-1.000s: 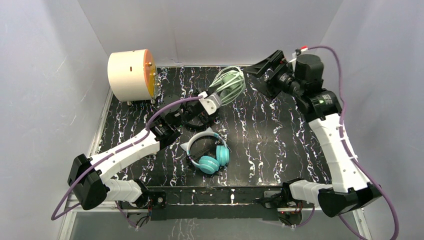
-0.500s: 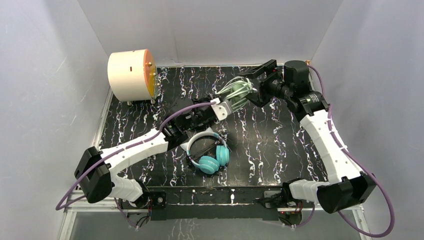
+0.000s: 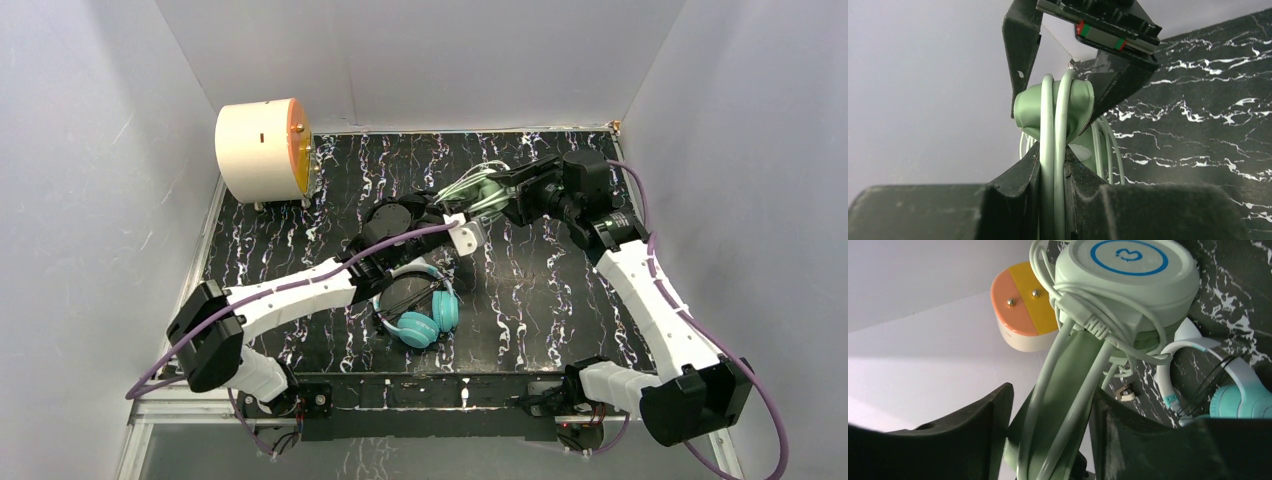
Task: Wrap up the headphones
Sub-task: Wrap the headphones cable around the headphones.
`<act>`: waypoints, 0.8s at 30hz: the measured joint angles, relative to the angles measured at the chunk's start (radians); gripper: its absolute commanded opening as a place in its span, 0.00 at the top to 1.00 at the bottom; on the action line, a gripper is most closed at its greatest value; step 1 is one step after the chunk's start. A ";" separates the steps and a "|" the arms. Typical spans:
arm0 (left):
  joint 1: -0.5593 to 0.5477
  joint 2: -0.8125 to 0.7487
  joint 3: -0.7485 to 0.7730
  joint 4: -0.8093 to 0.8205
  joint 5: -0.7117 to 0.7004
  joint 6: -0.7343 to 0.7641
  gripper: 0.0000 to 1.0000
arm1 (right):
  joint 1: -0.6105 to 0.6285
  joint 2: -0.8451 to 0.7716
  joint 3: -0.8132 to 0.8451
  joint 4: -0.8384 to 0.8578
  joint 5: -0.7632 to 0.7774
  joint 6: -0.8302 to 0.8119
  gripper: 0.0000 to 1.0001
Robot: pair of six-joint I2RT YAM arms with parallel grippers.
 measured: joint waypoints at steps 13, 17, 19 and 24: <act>-0.029 0.146 -0.002 0.049 -0.026 -0.012 1.00 | -0.075 -0.047 -0.281 0.310 0.027 0.048 1.00; -0.040 0.218 -0.009 0.066 -0.013 -0.048 0.86 | -0.146 -0.061 -0.418 0.413 -0.045 0.043 1.00; -0.045 0.249 -0.014 0.076 -0.005 -0.075 0.64 | -0.183 -0.060 -0.480 0.471 -0.096 0.036 1.00; -0.051 0.276 -0.064 0.112 0.017 -0.163 0.39 | -0.298 -0.001 -0.559 0.658 -0.156 -0.033 1.00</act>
